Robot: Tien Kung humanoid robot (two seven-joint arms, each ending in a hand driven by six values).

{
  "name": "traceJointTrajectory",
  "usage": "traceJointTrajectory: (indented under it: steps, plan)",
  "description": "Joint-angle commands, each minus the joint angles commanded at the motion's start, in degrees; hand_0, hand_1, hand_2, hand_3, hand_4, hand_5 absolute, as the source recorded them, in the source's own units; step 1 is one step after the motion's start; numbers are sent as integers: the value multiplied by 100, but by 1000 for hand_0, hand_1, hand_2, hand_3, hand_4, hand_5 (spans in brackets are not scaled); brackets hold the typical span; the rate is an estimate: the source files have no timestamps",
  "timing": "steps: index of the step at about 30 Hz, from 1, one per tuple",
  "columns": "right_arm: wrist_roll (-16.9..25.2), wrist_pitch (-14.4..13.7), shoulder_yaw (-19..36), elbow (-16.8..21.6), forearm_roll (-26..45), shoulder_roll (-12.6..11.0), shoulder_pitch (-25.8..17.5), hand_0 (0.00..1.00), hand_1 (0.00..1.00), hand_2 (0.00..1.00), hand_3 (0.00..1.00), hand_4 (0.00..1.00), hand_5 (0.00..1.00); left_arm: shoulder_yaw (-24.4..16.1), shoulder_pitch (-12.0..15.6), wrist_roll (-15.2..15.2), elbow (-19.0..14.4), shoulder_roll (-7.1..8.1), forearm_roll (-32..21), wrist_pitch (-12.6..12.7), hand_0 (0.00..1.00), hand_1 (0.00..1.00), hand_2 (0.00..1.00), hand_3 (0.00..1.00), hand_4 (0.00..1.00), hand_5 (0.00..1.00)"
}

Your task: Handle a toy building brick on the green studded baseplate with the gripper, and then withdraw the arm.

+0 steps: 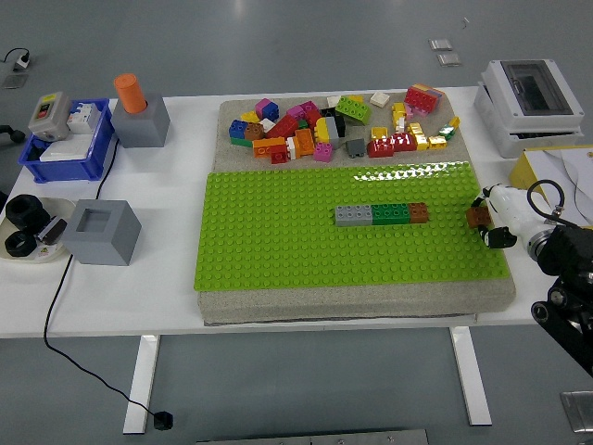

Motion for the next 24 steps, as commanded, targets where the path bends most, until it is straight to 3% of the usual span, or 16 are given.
traceJointTrajectory:
  steps: [8,16,24]
  plan:
    - [45,-45,19,-7,-17,1,-3,772,800,844,582,648,35,10,5,-1,0,-5,-19,2,656,639,614,625,688,244]
    - [77,-132,5,284,-3,-26,33,767,797,840,578,645,38,15,8,-10,0,-9,-22,3,656,641,614,626,689,243]
    - [36,-122,-312,443,111,155,321,769,799,839,581,638,58,7,8,-8,0,-13,-18,4,655,640,614,626,689,241]
